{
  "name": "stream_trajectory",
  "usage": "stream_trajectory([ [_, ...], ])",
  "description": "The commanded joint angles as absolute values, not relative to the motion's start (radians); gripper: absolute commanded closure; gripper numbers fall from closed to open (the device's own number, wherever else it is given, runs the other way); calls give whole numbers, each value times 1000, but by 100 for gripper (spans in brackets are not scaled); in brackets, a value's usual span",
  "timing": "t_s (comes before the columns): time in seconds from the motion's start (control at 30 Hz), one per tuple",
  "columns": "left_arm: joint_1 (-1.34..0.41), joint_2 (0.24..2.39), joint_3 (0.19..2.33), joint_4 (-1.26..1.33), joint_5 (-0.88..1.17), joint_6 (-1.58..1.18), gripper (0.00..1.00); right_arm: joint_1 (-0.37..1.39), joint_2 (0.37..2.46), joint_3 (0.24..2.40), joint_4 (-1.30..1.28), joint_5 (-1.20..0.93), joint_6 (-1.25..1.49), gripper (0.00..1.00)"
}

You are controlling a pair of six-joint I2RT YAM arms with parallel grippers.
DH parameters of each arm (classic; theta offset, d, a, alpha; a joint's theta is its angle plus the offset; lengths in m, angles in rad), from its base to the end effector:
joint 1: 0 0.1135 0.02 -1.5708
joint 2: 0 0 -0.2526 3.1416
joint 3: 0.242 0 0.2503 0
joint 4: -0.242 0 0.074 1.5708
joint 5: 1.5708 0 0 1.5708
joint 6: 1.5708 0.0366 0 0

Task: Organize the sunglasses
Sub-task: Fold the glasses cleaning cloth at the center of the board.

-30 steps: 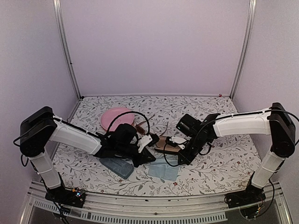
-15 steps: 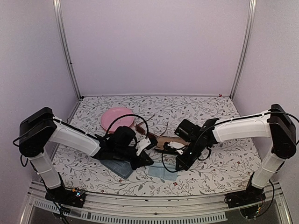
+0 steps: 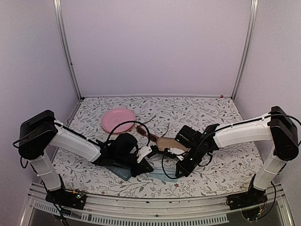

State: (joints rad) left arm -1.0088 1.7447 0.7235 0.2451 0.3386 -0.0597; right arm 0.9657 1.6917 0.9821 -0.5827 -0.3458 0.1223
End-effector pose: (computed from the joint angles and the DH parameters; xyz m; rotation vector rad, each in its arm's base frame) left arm 0.1598 -0.2766 0.1104 1.2892 2.1210 -0.8933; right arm 0.1626 0.2568 0.1472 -1.2992 2.7160 0.6681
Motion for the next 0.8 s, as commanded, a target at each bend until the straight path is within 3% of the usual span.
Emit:
stream_trajectory([
  [0.0,-1027,1718,709,224,312,-68,100,980,1686,962,-569,-358,146,100],
  [0.2,-1039,1720,705,219,302,-70,100,985,1687,949,-553,-362,154,98],
  [0.33,-1045,1723,706,208,291,-73,100,988,1691,948,-549,-362,158,91],
  [0.63,-1072,1695,697,183,275,-82,80,1006,1663,934,-526,-390,170,82],
  [0.77,-1086,1676,685,171,263,-88,76,1011,1643,921,-507,-416,179,76],
])
